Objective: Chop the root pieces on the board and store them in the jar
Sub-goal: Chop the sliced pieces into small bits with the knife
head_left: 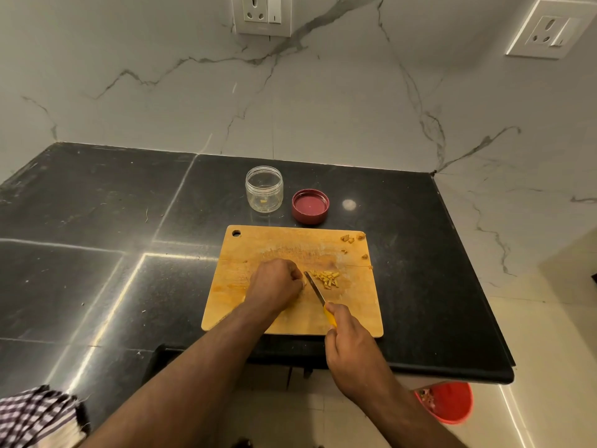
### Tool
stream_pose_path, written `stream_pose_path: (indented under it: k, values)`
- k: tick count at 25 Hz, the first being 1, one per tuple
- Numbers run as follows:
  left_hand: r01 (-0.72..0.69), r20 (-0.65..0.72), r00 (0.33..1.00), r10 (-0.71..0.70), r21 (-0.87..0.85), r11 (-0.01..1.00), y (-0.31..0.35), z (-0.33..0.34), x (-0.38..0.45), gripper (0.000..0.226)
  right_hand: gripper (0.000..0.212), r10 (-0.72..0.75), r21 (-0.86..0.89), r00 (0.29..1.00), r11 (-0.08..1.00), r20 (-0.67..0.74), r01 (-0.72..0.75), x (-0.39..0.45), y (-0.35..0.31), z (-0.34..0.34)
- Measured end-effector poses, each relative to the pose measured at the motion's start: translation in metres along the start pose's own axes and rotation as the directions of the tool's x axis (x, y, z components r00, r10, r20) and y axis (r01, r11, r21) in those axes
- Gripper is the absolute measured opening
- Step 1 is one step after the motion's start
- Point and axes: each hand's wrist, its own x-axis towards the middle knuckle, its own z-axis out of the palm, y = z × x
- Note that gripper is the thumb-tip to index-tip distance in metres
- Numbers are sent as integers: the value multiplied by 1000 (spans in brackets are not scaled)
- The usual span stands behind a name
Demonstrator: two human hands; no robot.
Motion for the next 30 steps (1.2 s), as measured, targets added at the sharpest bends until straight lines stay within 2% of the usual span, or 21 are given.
stream_pose_path:
  k: [7,13,16,30]
  values:
    - [5,13,1000,-5,-18,1000,0,0,2,11,41,-49,-104,999,993,4,49,-1,-2,10]
    - [-1,24,1000,2,-25,1000,-3,0,4,8,42,-31,-143,999,989,35,35,-24,-5,5]
    - [-18,18,1000,18,-27,999,-4,1,3,11,41,14,-78,999,997,-42,-17,-23,-4,-1]
    - [-16,12,1000,17,-63,998,-6,2,4,7,37,-7,-130,1000,991,17,9,-5,-13,11]
